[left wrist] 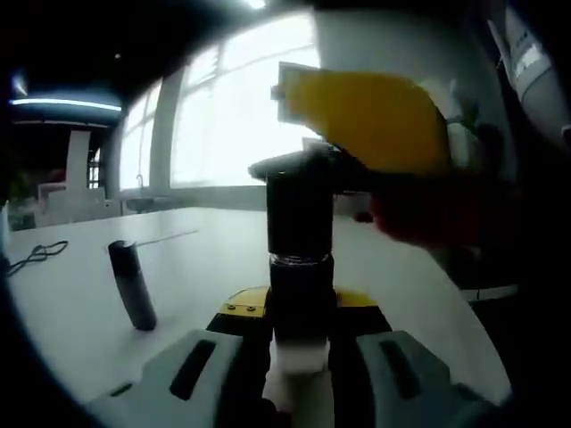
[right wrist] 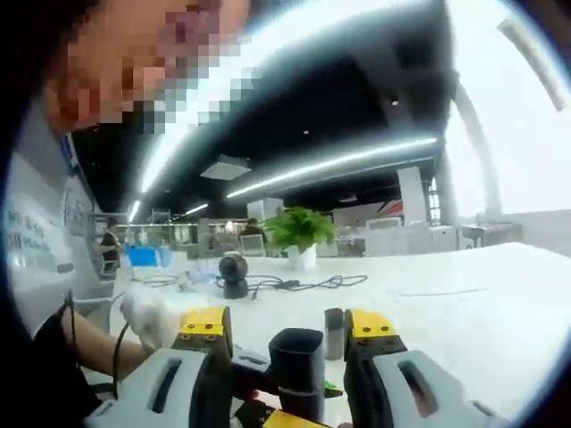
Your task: Pick up cosmetic bottle twist off cap place on table pick up cap screw tight cap place on table
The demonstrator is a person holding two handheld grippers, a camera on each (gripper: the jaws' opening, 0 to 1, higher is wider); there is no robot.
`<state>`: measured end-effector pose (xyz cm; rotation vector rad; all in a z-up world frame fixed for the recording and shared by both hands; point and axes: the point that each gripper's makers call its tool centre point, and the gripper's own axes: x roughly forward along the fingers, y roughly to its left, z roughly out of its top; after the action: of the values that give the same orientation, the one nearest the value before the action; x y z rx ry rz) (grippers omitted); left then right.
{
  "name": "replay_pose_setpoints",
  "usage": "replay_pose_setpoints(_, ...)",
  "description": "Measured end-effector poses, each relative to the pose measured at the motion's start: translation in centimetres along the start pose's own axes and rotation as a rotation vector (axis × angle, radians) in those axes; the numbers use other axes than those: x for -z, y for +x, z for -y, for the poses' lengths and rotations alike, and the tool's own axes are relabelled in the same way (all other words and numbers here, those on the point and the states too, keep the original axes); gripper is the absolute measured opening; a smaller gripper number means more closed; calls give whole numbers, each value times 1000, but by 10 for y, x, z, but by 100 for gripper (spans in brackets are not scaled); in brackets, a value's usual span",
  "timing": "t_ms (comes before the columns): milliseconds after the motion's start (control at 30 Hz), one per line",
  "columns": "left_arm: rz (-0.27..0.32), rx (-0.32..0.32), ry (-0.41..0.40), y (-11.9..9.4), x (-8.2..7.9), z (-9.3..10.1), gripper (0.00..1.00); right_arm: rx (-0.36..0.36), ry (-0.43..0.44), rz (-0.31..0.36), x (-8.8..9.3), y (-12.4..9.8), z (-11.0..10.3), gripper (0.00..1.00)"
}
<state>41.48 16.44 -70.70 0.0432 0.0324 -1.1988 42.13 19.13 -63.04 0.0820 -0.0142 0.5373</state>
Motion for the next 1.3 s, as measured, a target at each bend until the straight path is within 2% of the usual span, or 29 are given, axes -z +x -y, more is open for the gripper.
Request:
replay_pose_setpoints(133,0,-2,2,0,0,0,14,128,-22,-32,9,0,10,33)
replay_pose_setpoints(200,0,-4,5,0,0,0,14,177,-35,-38,10,1,13,33)
replay_pose_setpoints(267,0,-4,8,0,0,0,14,221,-93,-54,11,2,14,33)
replay_pose_setpoints(367,0,-5,12,1,0,0,14,260,-106,-58,13,4,14,29)
replay_pose_setpoints(500,2,-15,17,1,0,-1,14,267,-88,-85,20,6,11,23)
replay_pose_setpoints(567,2,-15,16,1,0,-2,14,300,-127,-100,22,6,15,18)
replay_pose_setpoints(633,2,-16,15,1,1,-2,14,286,-102,-95,21,6,15,18)
replay_pose_setpoints(1000,8,-5,25,0,1,1,14,216,-94,-97,21,4,15,17)
replay_pose_setpoints(1300,11,6,25,-1,1,3,14,81,-110,-110,22,5,10,17)
